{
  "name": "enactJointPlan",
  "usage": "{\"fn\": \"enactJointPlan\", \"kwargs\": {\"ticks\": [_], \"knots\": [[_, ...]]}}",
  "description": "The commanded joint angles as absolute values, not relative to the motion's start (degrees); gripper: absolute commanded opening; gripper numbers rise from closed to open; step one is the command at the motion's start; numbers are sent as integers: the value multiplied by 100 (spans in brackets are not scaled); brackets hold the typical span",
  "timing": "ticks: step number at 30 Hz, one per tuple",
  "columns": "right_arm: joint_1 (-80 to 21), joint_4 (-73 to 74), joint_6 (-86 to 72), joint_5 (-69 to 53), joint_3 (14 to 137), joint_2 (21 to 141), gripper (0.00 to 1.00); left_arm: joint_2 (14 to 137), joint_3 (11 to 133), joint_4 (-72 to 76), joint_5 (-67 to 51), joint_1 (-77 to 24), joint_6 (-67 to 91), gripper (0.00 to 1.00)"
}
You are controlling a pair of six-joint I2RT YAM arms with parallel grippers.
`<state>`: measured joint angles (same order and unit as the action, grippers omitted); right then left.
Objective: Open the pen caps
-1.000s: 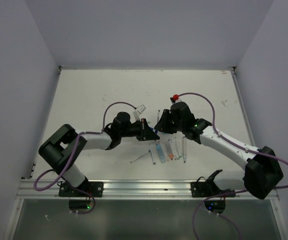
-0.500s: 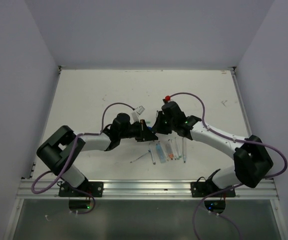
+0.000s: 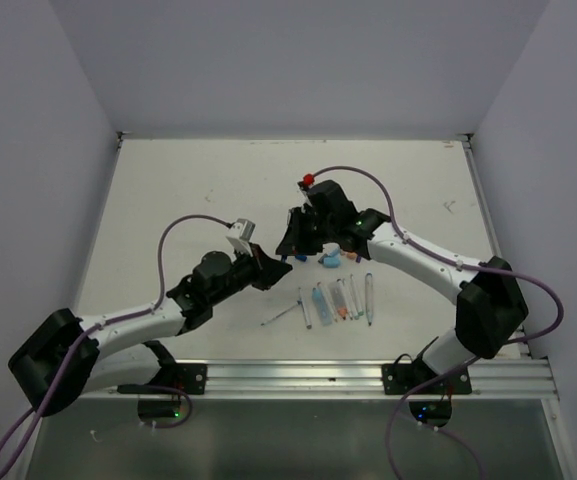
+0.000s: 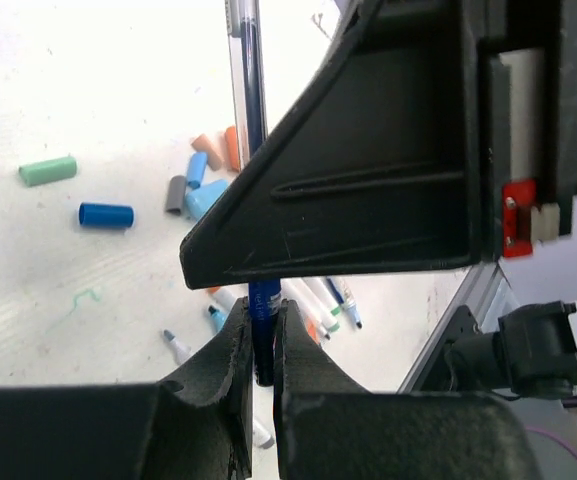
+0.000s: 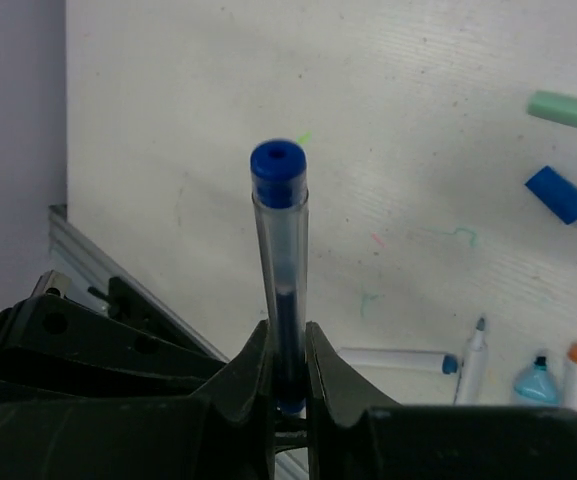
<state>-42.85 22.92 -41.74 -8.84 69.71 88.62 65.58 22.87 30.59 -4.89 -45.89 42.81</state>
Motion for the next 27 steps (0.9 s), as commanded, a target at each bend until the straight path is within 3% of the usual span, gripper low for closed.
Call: {"fn": "enactJointPlan", "kwargs": {"ticks": [1,7,16,19,22,23,24,27], "knots": [[-3165,642,-4104,-1045,6724,8973,0,6399,1705,2557,-1397,-4808,3937,0],[-2848,71,-4325,-1353,6530,8807,0,5968,1416,2566,-1529,-4808,3946,0],[-2839,-2380,-4552,-2618,5503,8508,0,4993,405,4859,-2909,-4808,4605,0],[-2839,-2540,-4553,-2593,5336,8377,0,4843,457,4448,-2804,-4808,4492,0],[-2926,-1577,-4020,-1525,5527,8044,0,4764,737,3274,-1981,-4816,4184,0],[-3031,-442,-3817,-964,5711,7999,0,4694,817,2382,-1621,-4816,4114,0],[-3363,231,-3614,504,5965,7989,0,4676,1026,1938,-852,-4816,4018,0],[-3856,2045,-3515,2350,7133,8296,0,4991,1536,346,513,-4825,4043,0]]}}
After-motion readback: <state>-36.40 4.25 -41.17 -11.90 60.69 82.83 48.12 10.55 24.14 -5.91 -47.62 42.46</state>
